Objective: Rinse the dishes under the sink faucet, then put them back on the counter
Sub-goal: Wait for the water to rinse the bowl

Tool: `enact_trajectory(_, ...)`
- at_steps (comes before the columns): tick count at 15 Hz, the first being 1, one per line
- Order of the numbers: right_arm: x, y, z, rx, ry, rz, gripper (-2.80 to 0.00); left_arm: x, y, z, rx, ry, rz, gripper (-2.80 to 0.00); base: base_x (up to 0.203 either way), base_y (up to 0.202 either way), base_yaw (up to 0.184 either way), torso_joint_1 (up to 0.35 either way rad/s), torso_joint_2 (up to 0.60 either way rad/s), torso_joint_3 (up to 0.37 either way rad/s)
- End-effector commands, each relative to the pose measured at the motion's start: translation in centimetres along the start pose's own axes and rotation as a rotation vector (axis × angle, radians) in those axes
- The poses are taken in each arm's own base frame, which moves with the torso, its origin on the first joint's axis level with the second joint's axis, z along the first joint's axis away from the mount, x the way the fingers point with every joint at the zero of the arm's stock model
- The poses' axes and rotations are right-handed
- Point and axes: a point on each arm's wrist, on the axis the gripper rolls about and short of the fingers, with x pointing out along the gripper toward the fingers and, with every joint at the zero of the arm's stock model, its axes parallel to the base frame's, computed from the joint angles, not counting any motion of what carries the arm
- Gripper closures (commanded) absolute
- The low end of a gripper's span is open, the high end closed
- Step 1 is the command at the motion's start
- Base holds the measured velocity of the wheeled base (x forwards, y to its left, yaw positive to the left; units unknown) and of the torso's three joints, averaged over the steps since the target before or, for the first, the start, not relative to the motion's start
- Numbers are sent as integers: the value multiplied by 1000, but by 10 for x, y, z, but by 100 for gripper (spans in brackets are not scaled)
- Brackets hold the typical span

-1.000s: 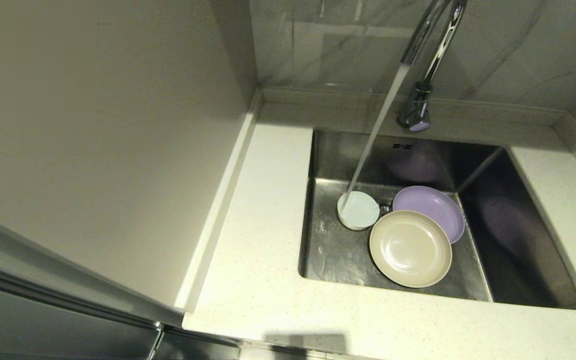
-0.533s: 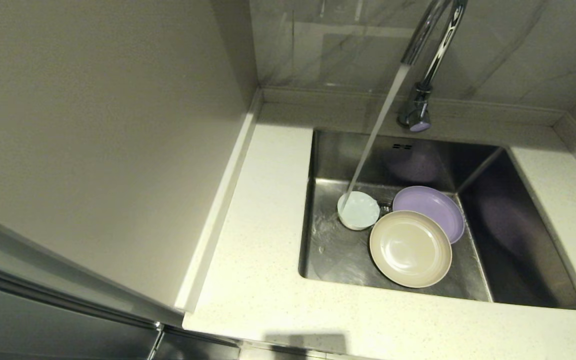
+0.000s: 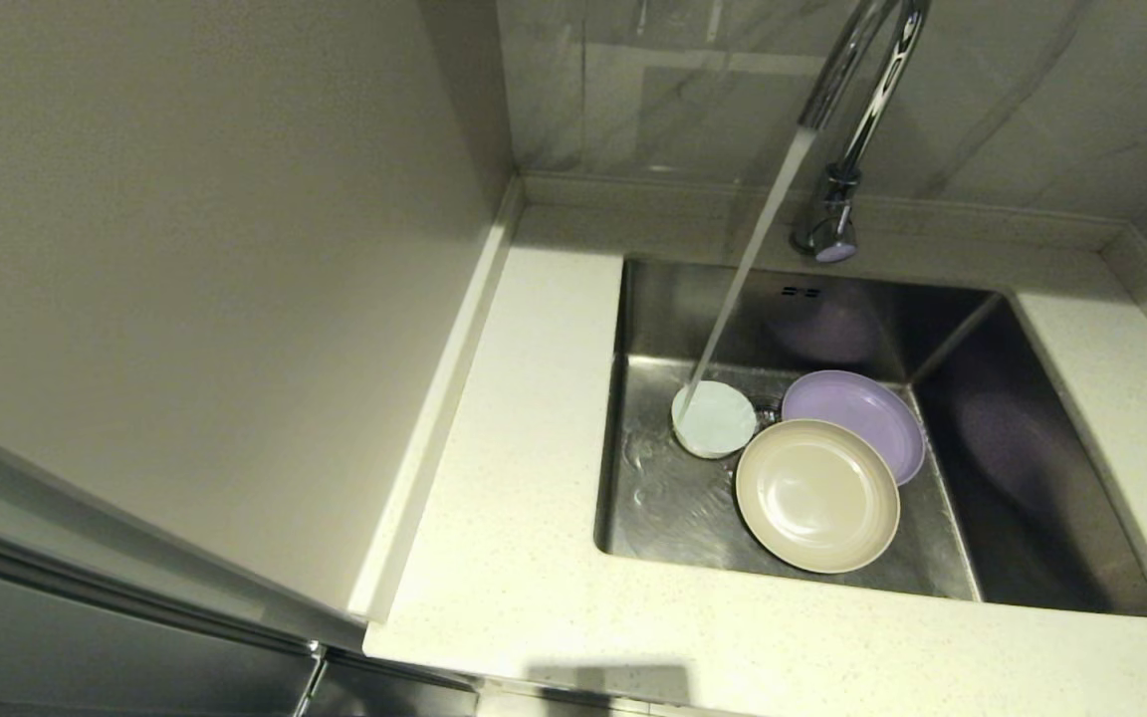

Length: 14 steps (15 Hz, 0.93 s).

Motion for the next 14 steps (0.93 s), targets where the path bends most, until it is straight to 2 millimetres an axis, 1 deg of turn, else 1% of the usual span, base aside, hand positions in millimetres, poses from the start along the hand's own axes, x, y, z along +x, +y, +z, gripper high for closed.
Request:
enact_trajectory(1,0,0,0,0,5,0,0,0,0,0,-1,-3,0,0,0,0,0,0,0,0)
enact_trajectory(14,0,0,0,0,4,0,0,0,0,0,-1,-3,0,0,0,0,0,0,0,0)
